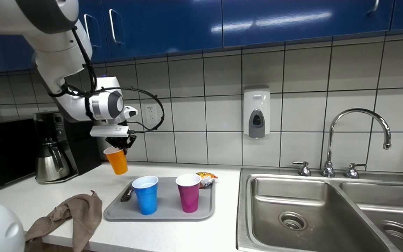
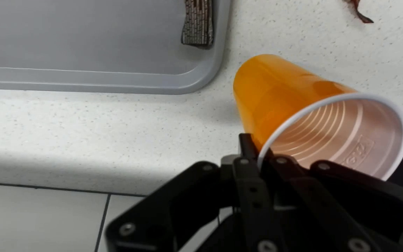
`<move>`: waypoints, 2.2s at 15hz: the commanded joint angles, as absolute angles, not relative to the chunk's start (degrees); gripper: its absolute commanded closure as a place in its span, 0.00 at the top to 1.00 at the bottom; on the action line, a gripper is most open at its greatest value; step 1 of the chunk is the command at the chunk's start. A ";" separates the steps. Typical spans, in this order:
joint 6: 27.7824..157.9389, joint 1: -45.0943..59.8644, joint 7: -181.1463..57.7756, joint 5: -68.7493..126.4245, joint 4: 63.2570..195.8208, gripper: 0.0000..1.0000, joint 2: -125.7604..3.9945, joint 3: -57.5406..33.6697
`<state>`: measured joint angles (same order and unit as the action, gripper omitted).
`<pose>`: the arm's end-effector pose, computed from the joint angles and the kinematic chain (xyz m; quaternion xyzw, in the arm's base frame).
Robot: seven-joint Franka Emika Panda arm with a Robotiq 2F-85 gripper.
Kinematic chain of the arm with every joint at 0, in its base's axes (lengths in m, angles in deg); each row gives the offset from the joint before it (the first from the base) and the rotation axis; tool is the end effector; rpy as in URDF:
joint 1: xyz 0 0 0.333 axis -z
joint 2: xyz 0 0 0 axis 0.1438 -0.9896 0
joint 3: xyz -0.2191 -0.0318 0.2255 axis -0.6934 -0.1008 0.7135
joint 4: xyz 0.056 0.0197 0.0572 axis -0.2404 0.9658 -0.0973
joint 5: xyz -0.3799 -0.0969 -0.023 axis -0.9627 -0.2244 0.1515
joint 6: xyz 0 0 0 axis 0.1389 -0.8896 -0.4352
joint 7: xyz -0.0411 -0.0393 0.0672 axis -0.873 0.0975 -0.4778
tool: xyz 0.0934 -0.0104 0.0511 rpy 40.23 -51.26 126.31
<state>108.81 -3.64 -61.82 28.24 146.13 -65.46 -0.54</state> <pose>0.6214 0.2132 0.3469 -0.9737 -0.1403 -0.1752 0.0397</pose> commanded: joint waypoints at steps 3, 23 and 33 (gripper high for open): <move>109.12 -1.19 -61.26 28.52 147.61 0.01 -63.96 -2.65; 107.16 3.26 -60.38 31.45 152.76 0.01 -64.14 -5.01; 104.79 3.12 -60.99 31.83 153.69 0.34 -63.97 -5.40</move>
<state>107.09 2.36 -61.79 31.17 153.13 -65.59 -5.83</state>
